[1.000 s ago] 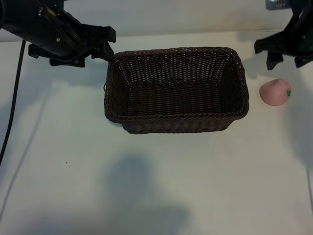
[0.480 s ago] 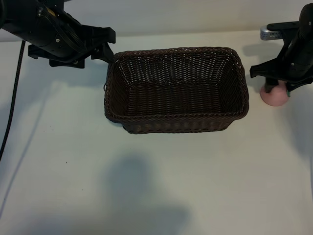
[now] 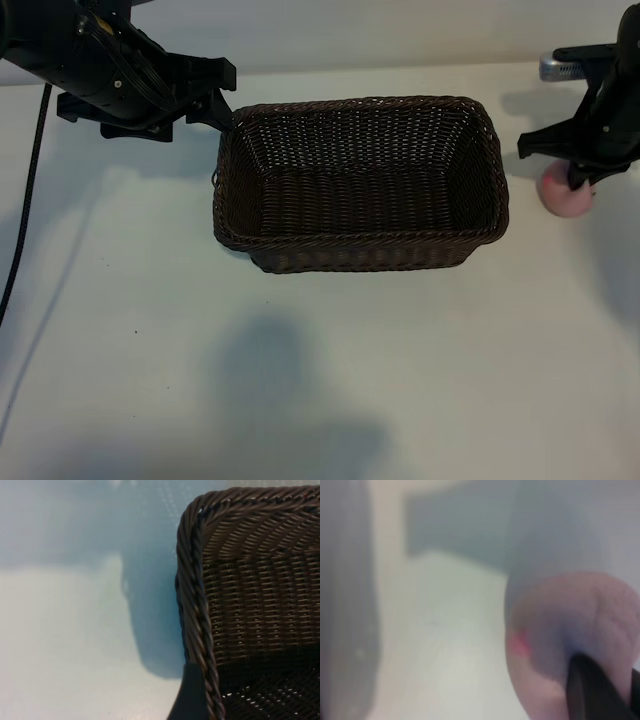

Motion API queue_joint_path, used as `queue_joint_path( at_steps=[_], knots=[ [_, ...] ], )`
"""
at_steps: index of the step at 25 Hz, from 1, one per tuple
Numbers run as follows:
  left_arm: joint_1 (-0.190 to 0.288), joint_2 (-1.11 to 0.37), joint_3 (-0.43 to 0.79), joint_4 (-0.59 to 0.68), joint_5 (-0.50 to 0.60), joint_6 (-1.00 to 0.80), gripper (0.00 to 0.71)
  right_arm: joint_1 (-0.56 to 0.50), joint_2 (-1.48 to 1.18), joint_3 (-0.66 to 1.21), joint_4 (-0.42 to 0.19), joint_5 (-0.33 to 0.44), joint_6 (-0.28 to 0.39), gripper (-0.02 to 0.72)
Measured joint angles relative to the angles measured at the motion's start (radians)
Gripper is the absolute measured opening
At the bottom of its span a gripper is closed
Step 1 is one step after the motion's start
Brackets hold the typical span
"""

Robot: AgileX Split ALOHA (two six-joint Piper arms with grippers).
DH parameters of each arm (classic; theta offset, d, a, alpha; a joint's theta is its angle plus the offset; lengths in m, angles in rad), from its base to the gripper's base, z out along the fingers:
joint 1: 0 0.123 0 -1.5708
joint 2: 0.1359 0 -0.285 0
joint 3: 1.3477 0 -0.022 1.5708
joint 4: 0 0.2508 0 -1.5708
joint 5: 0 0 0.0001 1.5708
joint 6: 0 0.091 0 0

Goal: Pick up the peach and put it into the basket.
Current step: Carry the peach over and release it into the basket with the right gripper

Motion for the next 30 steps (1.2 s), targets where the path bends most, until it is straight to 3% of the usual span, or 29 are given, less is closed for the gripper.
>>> queue_joint_path(
  at_steps=[7, 15, 19, 24, 30],
  knots=[
    [0.000, 0.000, 0.000, 0.000, 0.001, 0.000, 0.591, 0.000, -0.120, -0.146, -0.001, 0.197, -0.038, 0.044],
    [0.000, 0.000, 0.000, 0.000, 0.002, 0.000, 0.591, 0.007, -0.179, -0.202, 0.006, 0.285, -0.048, 0.044],
    [0.000, 0.000, 0.000, 0.000, 0.002, 0.000, 0.591, 0.080, -0.192, -0.205, 0.009, 0.301, -0.050, 0.044],
    [0.000, 0.000, 0.000, 0.000, 0.003, 0.000, 0.591, 0.258, -0.205, -0.208, 0.018, 0.301, -0.027, 0.044],
    [0.000, 0.000, 0.000, 0.000, 0.003, -0.002, 0.591, 0.409, -0.204, -0.208, 0.038, 0.248, -0.004, 0.044]
  ],
)
